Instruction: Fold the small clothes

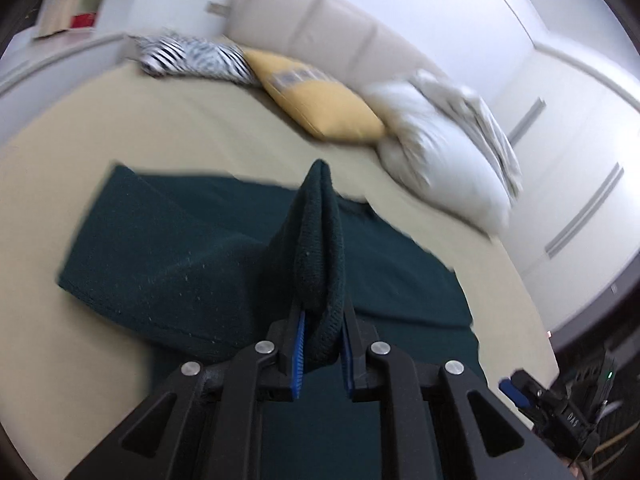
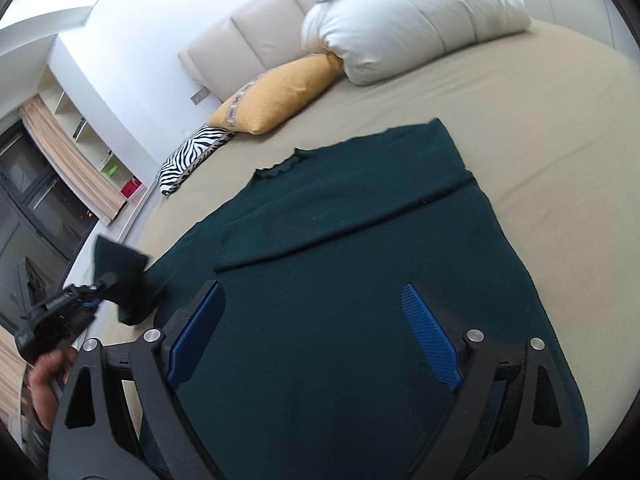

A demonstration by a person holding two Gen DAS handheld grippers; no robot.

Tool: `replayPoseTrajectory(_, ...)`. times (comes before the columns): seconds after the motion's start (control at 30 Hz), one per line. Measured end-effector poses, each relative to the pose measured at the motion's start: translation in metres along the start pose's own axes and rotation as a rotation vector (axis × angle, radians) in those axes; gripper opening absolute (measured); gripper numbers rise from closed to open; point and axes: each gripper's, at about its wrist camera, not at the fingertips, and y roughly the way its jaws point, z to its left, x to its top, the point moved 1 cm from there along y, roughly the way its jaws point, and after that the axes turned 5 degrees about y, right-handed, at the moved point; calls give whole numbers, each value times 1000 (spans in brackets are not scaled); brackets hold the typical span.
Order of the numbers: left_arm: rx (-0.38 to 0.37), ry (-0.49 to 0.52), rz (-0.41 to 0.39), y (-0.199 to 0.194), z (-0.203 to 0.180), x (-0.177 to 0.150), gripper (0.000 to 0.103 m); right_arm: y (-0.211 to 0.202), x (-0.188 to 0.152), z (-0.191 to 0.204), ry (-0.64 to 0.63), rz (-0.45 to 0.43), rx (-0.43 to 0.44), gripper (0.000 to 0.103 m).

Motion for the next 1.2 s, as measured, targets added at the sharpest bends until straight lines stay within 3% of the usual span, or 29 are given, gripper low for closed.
replayPoseTrajectory(0.1,-27,52,92,49,-31,-31,21,6,0,-13,29,36,4,90)
replayPoseTrajectory(0.2,-51,36,196,71,-28,-55,25,19,-1,-19,39,90,7,90)
replayPoseTrajectory(0.33,-54,41,132,32,-8,-56,51,39,-2,-16,43,141,49,90)
replayPoseTrajectory(0.57,0,-53,34,-24,53,-39,52,111,-9,46,-71,291,108,90)
replayPoseTrajectory(0.63,23,-78,15,-34,71,-33,52,134,-13,59,-61,336,76,81)
replayPoseTrajectory(0.7,32,-97,7,-37,82,-30,52,153,-20,74,-95,376,66,52)
replayPoseTrajectory(0.8,45,-127,-7,-38,95,-25,52,170,-28,91,-183,391,-8,21)
replayPoseTrajectory(0.87,44,-149,-18,-40,103,-23,52,171,-25,96,-202,385,-17,8)
replayPoseTrajectory(1.03,55,-169,-44,-39,111,-9,60,133,-3,128,-318,312,35,6)
replayPoseTrajectory(1.2,85,-149,-85,-33,111,17,65,85,53,155,-473,136,43,6)
